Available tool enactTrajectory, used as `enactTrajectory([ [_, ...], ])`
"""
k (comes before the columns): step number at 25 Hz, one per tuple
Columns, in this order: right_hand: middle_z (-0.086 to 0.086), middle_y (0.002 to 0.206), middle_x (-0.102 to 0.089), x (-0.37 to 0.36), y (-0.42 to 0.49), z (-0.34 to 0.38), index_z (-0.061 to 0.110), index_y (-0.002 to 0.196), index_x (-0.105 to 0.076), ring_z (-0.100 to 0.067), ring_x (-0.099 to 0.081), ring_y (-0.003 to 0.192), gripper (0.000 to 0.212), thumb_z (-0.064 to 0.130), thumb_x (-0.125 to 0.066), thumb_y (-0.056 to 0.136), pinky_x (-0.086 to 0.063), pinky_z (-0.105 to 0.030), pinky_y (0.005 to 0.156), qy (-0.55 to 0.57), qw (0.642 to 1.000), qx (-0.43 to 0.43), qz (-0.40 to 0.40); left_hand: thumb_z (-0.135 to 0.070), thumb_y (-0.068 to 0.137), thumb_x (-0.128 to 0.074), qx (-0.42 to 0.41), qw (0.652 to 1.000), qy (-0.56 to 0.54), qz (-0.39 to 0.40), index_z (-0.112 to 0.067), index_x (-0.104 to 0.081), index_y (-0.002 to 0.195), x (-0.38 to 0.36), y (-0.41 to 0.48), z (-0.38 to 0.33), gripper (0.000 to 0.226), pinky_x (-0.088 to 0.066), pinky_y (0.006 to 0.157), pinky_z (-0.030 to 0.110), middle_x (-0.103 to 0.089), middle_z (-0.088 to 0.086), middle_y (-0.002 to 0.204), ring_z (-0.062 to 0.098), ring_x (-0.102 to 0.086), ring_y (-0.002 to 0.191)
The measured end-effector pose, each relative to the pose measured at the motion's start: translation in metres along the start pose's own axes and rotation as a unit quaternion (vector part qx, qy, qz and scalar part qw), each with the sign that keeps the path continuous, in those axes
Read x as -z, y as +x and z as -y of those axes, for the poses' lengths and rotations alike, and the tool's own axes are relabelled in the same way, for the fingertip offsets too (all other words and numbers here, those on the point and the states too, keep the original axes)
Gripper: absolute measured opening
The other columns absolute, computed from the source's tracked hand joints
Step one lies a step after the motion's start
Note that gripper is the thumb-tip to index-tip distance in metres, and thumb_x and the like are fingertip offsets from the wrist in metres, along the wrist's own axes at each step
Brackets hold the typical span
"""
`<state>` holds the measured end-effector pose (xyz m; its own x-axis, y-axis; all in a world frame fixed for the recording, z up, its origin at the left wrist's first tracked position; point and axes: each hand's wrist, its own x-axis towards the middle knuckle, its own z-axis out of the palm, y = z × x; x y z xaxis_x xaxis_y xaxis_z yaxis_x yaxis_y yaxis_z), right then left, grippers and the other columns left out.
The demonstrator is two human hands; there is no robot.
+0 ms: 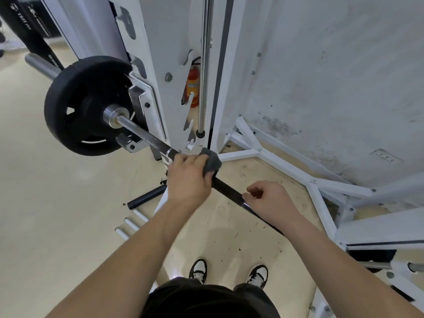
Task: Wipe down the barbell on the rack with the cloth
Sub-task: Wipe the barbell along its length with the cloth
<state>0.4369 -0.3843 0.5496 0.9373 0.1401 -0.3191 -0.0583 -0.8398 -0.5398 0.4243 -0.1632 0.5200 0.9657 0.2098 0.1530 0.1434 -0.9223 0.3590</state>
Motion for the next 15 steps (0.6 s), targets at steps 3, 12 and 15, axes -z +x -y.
enactTrajectory([
  [3, 0.008, 0.101, -0.073, -0.005, 0.003, 0.005, 0.023, 0.107, -0.078, -0.013, -0.066, 0.094, 0.026, 0.040, -0.069, 0.090, -0.056, -0.033, 0.084, -0.012, 1.000, 0.009, 0.003, -0.036, 0.086, -0.064, -0.171, 0.984, -0.041, 0.030, -0.019, -0.070, 0.113, -0.019, -0.036, -0.019, 0.032, -0.049, 0.087, 0.045, -0.073, -0.003, 0.107, 0.029, -0.056, 0.100],
  [12, 0.010, 0.090, -0.069, -0.021, 0.011, 0.021, 0.027, 0.091, -0.077, -0.008, -0.063, 0.081, 0.016, 0.031, -0.062, 0.095, -0.056, -0.032, 0.074, 0.005, 1.000, 0.026, -0.012, -0.023, 0.084, -0.071, -0.107, 0.993, -0.043, 0.013, -0.019, -0.069, 0.115, -0.003, -0.014, 0.021, 0.031, -0.050, 0.086, 0.044, -0.073, -0.002, 0.112, 0.029, -0.056, 0.098],
  [15, 0.004, 0.071, -0.067, -0.017, 0.012, 0.022, 0.026, 0.072, -0.071, -0.016, -0.064, 0.069, 0.027, 0.026, -0.057, 0.095, -0.058, -0.038, 0.066, 0.009, 0.999, 0.033, -0.006, -0.033, 0.091, -0.061, -0.127, 0.989, -0.016, 0.072, -0.026, -0.064, 0.120, 0.012, 0.011, 0.048, 0.031, -0.049, 0.091, 0.044, -0.072, -0.006, 0.113, 0.025, -0.055, 0.104],
])
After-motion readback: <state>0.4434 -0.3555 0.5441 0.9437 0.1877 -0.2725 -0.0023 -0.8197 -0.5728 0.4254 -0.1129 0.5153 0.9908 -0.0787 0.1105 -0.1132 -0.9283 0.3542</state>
